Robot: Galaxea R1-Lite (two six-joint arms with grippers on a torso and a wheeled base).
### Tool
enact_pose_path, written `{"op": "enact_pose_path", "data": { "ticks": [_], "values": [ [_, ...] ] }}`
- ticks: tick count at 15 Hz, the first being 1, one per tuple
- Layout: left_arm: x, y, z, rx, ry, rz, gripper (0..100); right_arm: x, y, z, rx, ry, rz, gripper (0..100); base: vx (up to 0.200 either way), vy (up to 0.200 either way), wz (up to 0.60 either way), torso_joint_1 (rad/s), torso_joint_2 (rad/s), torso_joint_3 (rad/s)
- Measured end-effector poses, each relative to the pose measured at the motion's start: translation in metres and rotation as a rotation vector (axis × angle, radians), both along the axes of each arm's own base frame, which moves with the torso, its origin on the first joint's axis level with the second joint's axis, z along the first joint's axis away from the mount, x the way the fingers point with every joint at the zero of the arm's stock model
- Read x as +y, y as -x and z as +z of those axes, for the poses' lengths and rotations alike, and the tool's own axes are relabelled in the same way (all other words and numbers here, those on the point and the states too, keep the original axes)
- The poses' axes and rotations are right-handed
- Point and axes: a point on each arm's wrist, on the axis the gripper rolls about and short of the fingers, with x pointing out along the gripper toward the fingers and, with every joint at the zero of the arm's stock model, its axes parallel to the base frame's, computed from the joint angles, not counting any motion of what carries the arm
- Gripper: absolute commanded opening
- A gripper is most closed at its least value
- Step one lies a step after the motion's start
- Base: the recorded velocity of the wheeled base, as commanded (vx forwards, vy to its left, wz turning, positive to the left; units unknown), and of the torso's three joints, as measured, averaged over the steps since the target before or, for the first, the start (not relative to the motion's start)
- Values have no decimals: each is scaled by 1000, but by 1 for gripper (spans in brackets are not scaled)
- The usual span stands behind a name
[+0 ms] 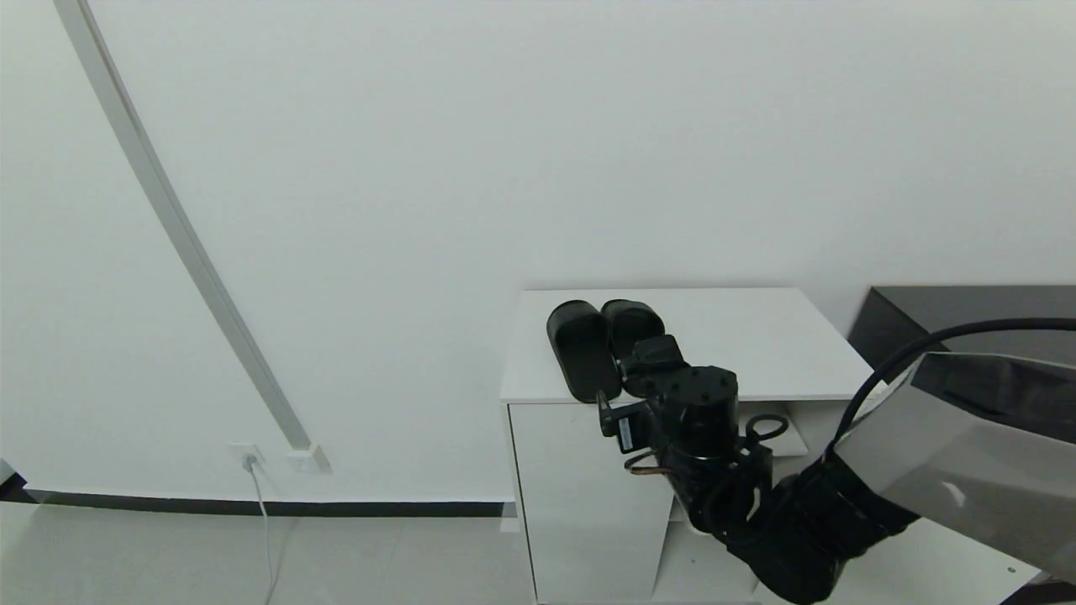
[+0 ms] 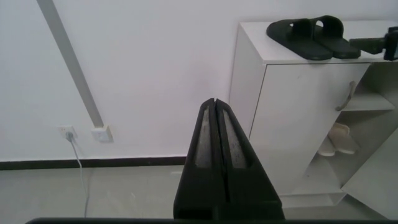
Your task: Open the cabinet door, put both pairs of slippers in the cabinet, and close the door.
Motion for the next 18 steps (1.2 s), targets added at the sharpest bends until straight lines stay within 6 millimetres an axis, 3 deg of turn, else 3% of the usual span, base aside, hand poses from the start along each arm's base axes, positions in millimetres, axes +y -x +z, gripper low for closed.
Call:
{"op": "enact_pose_path", "data": {
  "ticks": [5,8,12,18],
  "values": [
    [0,0,0,0,0,0,0,19,-17,54,165,-71,-27,100,0,0,0,0,0,0],
    [0,0,0,0,-1,-2,0,23,-16,69,214,-164,1,100,67,0,0,-1,-2,1],
    [0,0,0,0,0,-2,0,23,-15,62,222,-163,-9,100,200,0,0,1,-4,1],
    [0,0,0,0,1,-4,0,22,-18,27,238,-141,-21,100,200,0,0,6,5,1]
  ]
}}
